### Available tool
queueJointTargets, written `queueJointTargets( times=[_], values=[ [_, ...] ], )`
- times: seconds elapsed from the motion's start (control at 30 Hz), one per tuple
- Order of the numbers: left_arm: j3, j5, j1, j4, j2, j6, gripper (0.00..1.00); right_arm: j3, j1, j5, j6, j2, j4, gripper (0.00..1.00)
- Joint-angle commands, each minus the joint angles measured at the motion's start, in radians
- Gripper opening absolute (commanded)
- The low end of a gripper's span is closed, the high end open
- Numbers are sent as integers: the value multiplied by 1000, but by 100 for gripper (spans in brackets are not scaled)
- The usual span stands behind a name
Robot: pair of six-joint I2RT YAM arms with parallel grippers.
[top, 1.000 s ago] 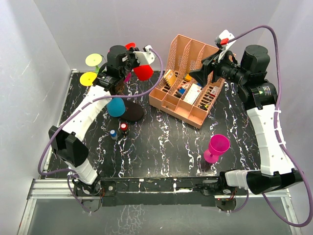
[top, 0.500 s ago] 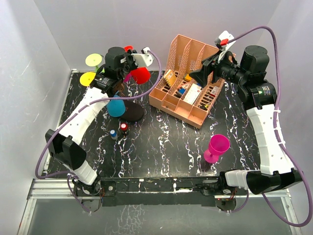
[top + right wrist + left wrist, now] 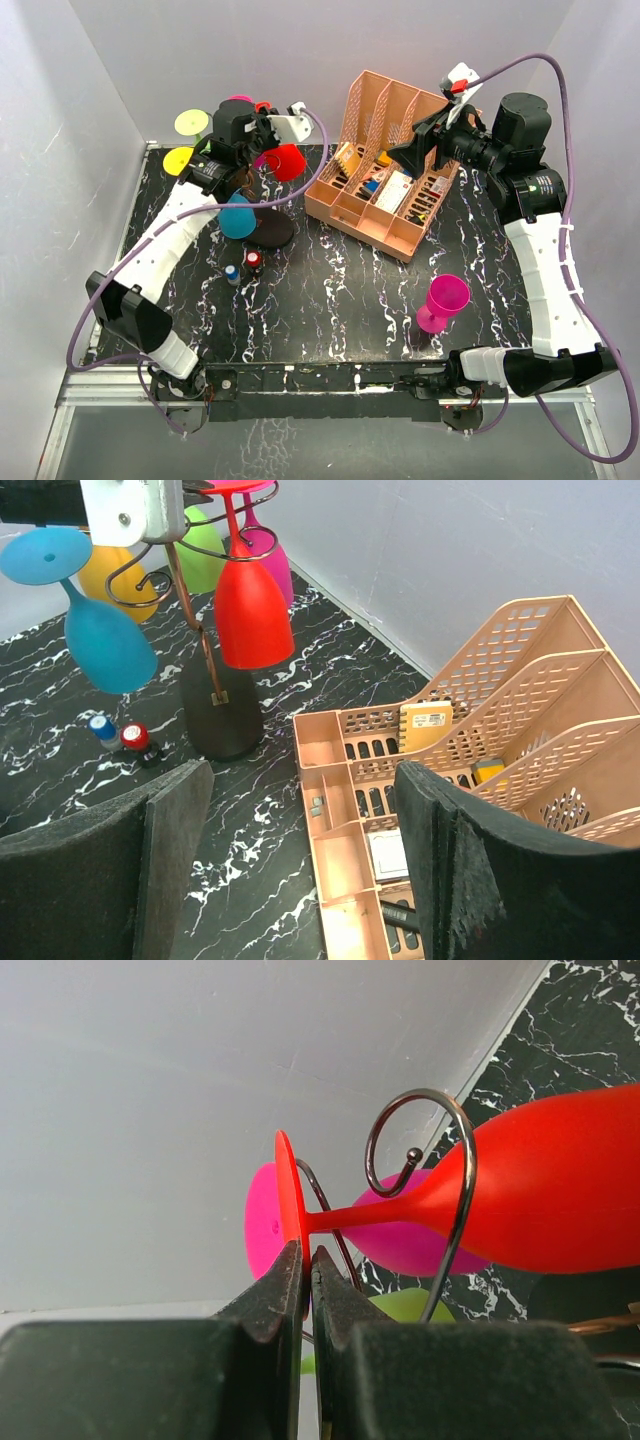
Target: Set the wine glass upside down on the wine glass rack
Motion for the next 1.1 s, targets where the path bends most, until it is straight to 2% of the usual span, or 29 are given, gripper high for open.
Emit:
queueJointTargets(
  times=[0.0, 0.47, 1.07],
  values=[
    [3, 16, -10, -23, -77, -17, 0, -8, -8, -10, 4, -28, 67, 80],
    [28, 75, -32, -77, -65, -15, 0, -16, -14, -14, 8, -31, 73, 80],
    [57, 74, -69, -46, -8, -10, 0, -20, -18, -13, 10, -30, 77, 81]
  ],
)
